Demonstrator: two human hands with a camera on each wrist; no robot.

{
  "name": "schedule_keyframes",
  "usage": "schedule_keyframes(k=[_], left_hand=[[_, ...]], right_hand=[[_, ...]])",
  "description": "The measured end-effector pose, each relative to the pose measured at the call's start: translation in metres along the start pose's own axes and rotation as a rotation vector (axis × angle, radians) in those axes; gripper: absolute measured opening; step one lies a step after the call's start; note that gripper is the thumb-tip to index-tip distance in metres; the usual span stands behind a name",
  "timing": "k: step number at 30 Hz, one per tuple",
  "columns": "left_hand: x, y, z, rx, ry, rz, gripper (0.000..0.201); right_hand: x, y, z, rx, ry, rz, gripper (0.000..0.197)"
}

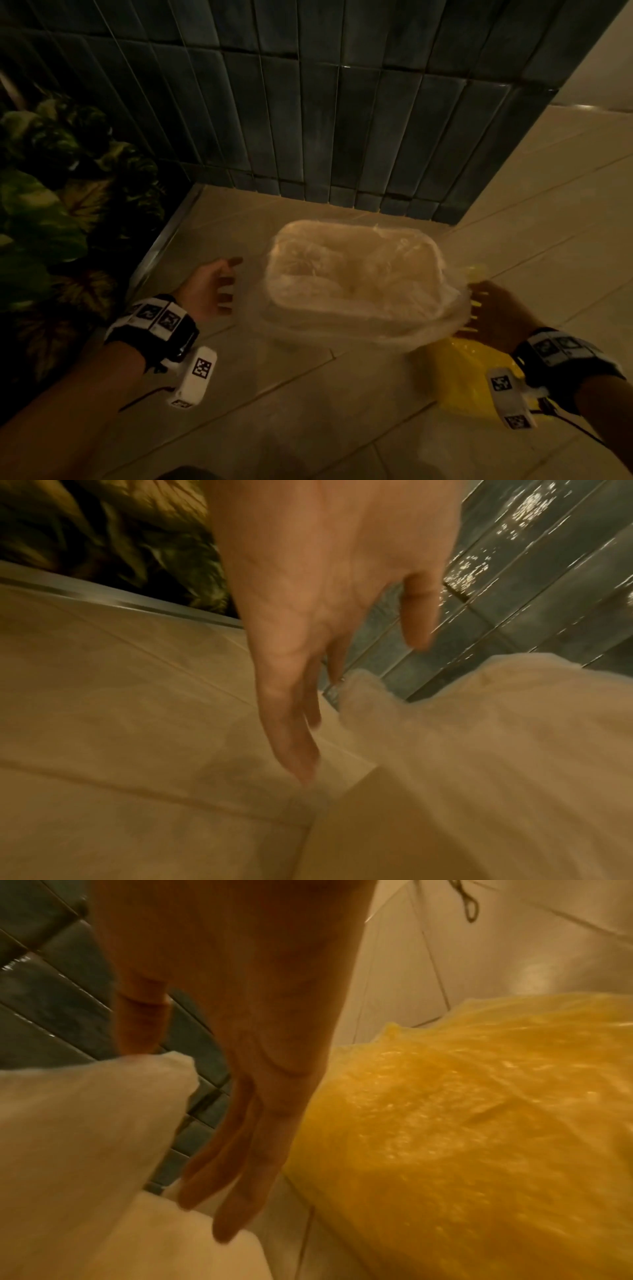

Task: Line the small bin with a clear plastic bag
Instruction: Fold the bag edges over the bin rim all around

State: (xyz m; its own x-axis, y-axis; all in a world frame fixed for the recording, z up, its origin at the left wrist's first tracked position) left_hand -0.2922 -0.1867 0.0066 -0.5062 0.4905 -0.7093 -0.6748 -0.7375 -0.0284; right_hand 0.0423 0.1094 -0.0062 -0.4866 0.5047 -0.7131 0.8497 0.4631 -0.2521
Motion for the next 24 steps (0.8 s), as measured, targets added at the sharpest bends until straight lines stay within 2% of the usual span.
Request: schedule_keyframes(k=[2, 4, 7, 9, 10, 13, 15, 16, 18, 20, 22, 24], left_hand=[[-0.006, -0.003, -0.012, 0.028, 0.034, -0.080, 0.033], [-0.010, -0.007, -0.020, -0.014, 0.047, -0.083, 0.028], [-0.012, -0.013, -0.019, -0.092, -0.009, -0.084, 0.045], [-0.012, -0.019, -0.014, -0.024, -0.082, -0.093, 0.041], [-0.011, -0.022, -0.011, 0.032, -0.115, -0.073, 0.035], [-0.010, -0.029, 0.003, 0.198, -0.210, 0.010, 0.039], [-0.012, -0.034, 0.015, 0.332, -0.284, 0.076, 0.040], [-0.012, -0.038, 0.020, 0.401, -0.319, 0.114, 0.037], [-0.016, -0.047, 0.030, 0.551, -0.381, 0.209, 0.027], [-0.019, -0.055, 0.036, 0.720, -0.417, 0.290, 0.015], [-0.017, -0.059, 0.037, 0.750, -0.437, 0.263, 0.014], [-0.014, -0.060, 0.033, 0.641, -0.411, 0.154, 0.022]], right_hand=[[-0.006, 0.001, 0.014, 0.009, -0.052, -0.111, 0.056], [-0.005, 0.003, 0.020, 0.010, -0.029, -0.174, 0.062], [-0.001, 0.000, 0.019, -0.035, 0.049, -0.153, 0.098], [0.000, -0.002, 0.013, -0.099, 0.129, -0.087, 0.103], [-0.001, -0.005, 0.008, -0.150, 0.171, -0.061, 0.096], [-0.005, -0.019, -0.006, -0.303, 0.296, 0.030, 0.038], [-0.008, -0.024, -0.015, -0.448, 0.409, 0.153, 0.014], [-0.010, -0.028, -0.019, -0.529, 0.470, 0.206, 0.008], [-0.017, -0.040, -0.025, -0.674, 0.569, 0.284, 0.009], [-0.023, -0.052, -0.029, -0.743, 0.631, 0.312, 0.010], [-0.027, -0.062, -0.030, -0.765, 0.665, 0.285, 0.017], [-0.027, -0.062, -0.028, -0.710, 0.627, 0.201, 0.018]])
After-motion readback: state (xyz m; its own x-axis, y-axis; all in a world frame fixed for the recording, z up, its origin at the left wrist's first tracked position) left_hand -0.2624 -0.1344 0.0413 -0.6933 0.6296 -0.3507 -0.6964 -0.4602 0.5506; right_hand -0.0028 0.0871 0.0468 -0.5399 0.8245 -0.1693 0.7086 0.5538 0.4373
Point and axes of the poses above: each hand's wrist, its own x-axis towards the middle knuckle, its own y-axis out of the back of the hand, z = x × y, the point moved 7 cm from there along x, towards the middle knuckle, and after that the axes turned 6 degrees about x, right-handed, at the moved point
